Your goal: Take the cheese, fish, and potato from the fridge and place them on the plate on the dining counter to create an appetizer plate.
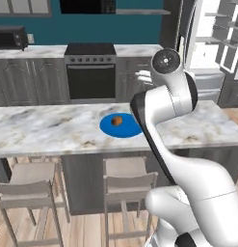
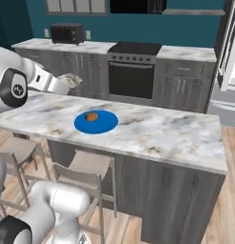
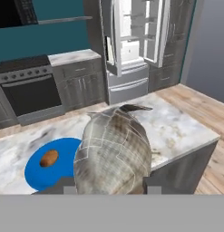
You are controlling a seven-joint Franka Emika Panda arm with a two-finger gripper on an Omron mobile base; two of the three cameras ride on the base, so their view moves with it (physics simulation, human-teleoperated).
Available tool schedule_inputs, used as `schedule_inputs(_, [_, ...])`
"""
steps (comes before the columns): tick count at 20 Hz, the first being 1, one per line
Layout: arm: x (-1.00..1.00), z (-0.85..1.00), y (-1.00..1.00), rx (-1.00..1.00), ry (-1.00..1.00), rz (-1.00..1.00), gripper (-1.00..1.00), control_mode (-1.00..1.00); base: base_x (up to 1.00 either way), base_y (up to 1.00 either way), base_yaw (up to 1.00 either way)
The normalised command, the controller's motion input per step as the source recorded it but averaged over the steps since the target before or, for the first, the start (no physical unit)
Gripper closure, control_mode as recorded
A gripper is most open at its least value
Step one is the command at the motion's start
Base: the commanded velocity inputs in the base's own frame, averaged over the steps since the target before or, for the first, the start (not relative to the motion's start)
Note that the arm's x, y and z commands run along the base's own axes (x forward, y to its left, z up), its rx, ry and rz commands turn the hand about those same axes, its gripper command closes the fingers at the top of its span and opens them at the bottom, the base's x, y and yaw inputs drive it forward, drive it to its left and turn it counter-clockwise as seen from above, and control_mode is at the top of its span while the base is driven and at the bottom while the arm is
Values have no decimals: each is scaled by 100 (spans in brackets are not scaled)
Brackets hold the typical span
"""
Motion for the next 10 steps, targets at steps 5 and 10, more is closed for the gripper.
schedule_inputs(5, [0, 0, 0, 0, 0, 0, 100, 100, 78, 1, 1])
schedule_inputs(10, [0, 0, 0, 0, 0, 0, 100, 100, 100, 0, 0])
